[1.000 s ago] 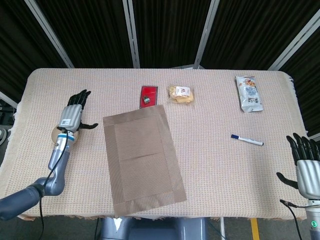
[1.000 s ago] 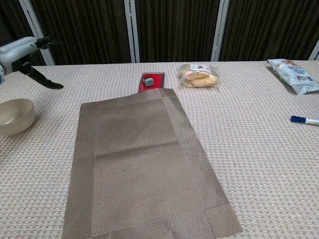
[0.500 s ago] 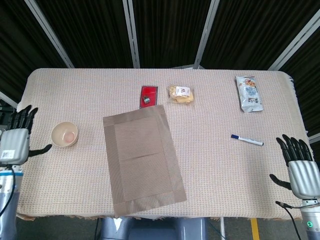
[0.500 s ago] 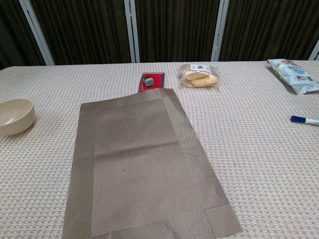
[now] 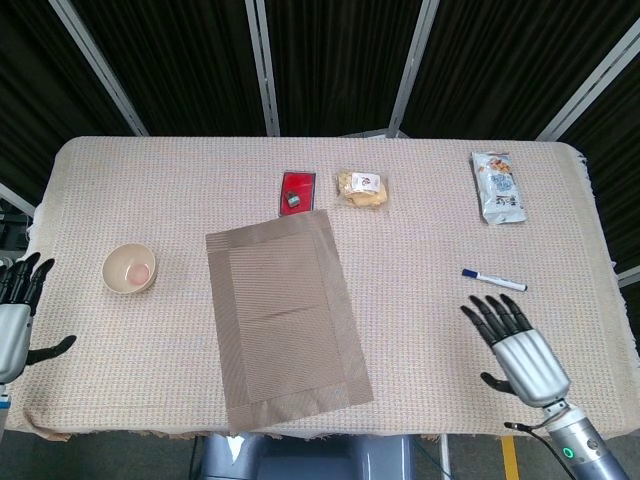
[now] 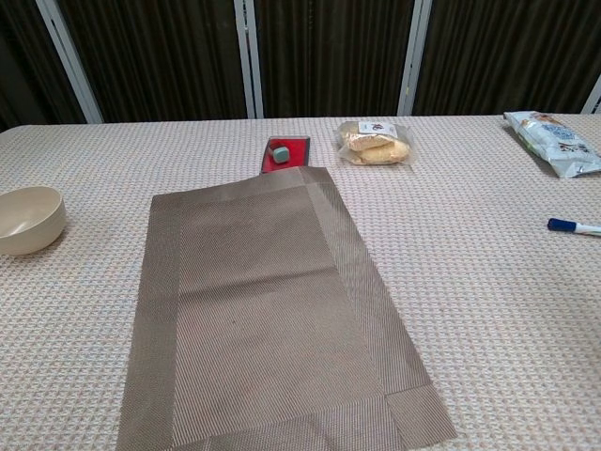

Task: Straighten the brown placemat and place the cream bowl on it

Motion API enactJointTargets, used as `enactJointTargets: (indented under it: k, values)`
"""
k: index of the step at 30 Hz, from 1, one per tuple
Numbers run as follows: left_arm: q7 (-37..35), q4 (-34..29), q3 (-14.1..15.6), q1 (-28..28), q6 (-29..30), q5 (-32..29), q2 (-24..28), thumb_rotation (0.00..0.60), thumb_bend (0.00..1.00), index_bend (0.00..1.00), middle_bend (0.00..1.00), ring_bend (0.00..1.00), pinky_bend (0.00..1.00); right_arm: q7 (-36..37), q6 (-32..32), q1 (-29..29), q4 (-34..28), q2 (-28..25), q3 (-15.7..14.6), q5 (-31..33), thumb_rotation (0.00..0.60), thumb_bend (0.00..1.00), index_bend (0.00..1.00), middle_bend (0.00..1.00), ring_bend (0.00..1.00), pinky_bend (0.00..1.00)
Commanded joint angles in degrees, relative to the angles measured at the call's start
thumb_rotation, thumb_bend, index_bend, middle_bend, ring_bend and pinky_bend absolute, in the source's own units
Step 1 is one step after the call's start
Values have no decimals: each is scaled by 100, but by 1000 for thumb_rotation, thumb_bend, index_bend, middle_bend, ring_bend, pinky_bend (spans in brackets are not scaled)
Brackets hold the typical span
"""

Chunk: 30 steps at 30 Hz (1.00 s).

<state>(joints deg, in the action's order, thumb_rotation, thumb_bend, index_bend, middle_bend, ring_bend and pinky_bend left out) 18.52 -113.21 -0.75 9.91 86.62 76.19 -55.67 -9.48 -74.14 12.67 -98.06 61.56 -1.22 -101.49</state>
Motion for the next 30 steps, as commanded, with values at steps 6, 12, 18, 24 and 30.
enactJointTargets:
  k: [6, 12, 18, 24, 30]
  values:
    - [172, -309, 44, -41, -165, 13, 165, 600, 0, 0, 0, 0, 0, -806, 1425, 814, -654, 438, -201, -315, 600, 0, 0, 0, 0, 0]
    - [-36, -345, -7, -56, -216, 95, 251, 600, 0, 0, 0, 0, 0, -1952, 2082, 1191, -556, 1138, -95, -441, 600, 0, 0, 0, 0, 0]
    - [-202, -342, -17, -59, -325, 156, 334, 600, 0, 0, 0, 0, 0, -2672, 2577, 1422, -344, 1650, 10, -198, 600, 14, 21, 0, 0, 0]
    - [-307, -295, -62, -43, -441, 84, 373, 600, 0, 0, 0, 0, 0, -3225, 2831, 1601, -249, 1931, 131, 41, 600, 41, 47, 0, 0, 0]
    - [-393, -269, -91, -31, -515, 85, 405, 600, 0, 0, 0, 0, 0, -3375, 2945, 1677, -176, 2059, 136, 337, 600, 64, 59, 0, 0, 0]
